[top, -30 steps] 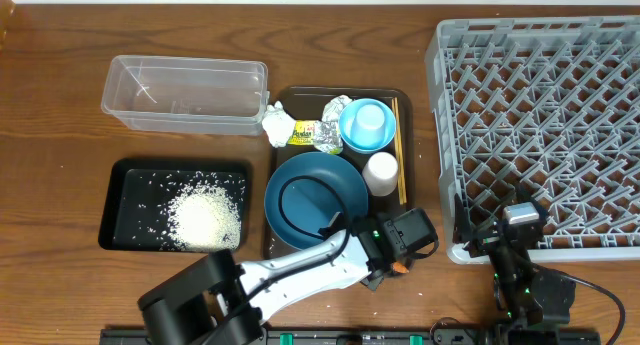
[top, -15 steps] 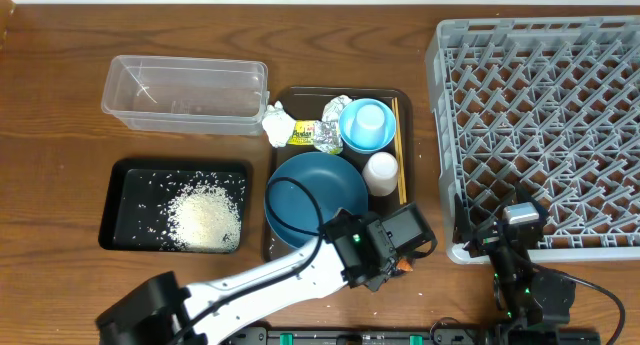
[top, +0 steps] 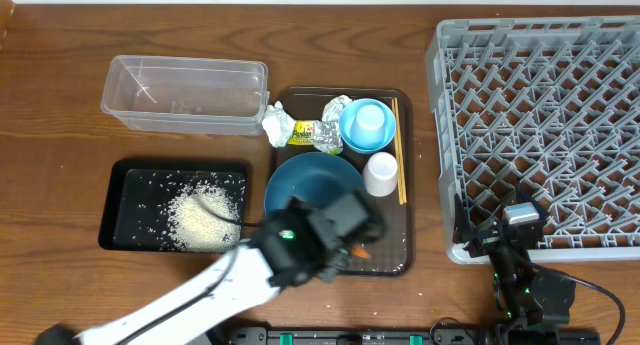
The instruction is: Sort waste into correct bins and load items into the dishwasher rack
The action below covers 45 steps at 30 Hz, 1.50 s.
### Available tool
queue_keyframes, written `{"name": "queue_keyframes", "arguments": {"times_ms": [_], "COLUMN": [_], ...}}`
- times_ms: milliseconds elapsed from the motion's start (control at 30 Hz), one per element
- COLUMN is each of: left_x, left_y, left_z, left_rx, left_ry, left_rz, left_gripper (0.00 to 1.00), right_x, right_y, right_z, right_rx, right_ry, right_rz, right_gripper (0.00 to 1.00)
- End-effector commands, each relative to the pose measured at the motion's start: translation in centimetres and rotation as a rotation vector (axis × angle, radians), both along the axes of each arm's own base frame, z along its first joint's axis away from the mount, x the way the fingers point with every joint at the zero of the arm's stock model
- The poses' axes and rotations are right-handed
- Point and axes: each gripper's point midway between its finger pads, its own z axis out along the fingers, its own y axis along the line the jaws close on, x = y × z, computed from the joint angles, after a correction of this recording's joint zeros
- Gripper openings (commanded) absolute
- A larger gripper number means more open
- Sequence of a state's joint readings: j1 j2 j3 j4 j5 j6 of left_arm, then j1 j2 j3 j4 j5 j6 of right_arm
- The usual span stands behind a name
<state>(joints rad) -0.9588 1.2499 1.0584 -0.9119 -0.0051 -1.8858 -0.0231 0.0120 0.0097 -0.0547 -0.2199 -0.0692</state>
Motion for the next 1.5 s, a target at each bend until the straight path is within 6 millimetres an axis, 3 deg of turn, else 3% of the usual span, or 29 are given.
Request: {"name": "queue_keyframes", "arguments": {"times_ms": [0,167,300,433,700,867,967,1033,1167,1233,1367,1467], "left_x": [1.9,2.8,3.7,4.7,5.8,5.6,5.6,6.2,7.4,7.5,6.7,5.9], "left_y": [5.1,13.7,18.6,21.6,24.9,23.8,22.2,20.2,15.2,12.4,8.1,6.4], "left_z": [1.3,2.3,2.4,2.1,1.1,0.8,0.6,0.8,3.4,5.1,7.3,7.0], "left_rx": [0.107,0.333,0.471,0.535,0.594,0.556,0.492,0.42,0.261,0.179,0.096,0.1], "left_ry": [-0.107,-0.15,-0.133,-0.098,-0.028,-0.005,-0.006,-0.051,-0.231,-0.341,-0.48,-0.481], "left_rz": [0.063,0.221,0.294,0.359,0.372,0.234,0.093,-0.071,-0.368,-0.511,-0.745,-0.87], "left_gripper": [0.28,0.32,0.33,0.33,0.34,0.44,0.54,0.54,0.61,0.77,0.83,0.86], "right_x": [0.0,0.0,0.0,0.0,0.0,0.0,0.0,0.0,0.0,0.0,0.0,0.0], "right_y": [-0.3,-0.3,-0.3,-0.3,-0.3,-0.3,-0.3,-0.3,-0.3,-0.3,-0.3,-0.3], "right_z": [-0.1,-0.1,-0.1,-0.1,-0.1,-0.1,-0.1,-0.1,-0.1,-0.1,-0.1,-0.1], "right_rx": [0.012,0.012,0.012,0.012,0.012,0.012,0.012,0.012,0.012,0.012,0.012,0.012], "right_ry": [0.002,0.002,0.002,0.002,0.002,0.002,0.002,0.002,0.002,0.002,0.002,0.002], "right_rz": [-0.012,-0.012,-0.012,-0.012,-0.012,-0.012,-0.012,-0.012,-0.012,-0.012,-0.012,-0.012], "right_gripper": [0.99,0.99,0.99,0.99,0.99,0.99,0.99,0.99,0.99,0.99,0.99,0.99]}}
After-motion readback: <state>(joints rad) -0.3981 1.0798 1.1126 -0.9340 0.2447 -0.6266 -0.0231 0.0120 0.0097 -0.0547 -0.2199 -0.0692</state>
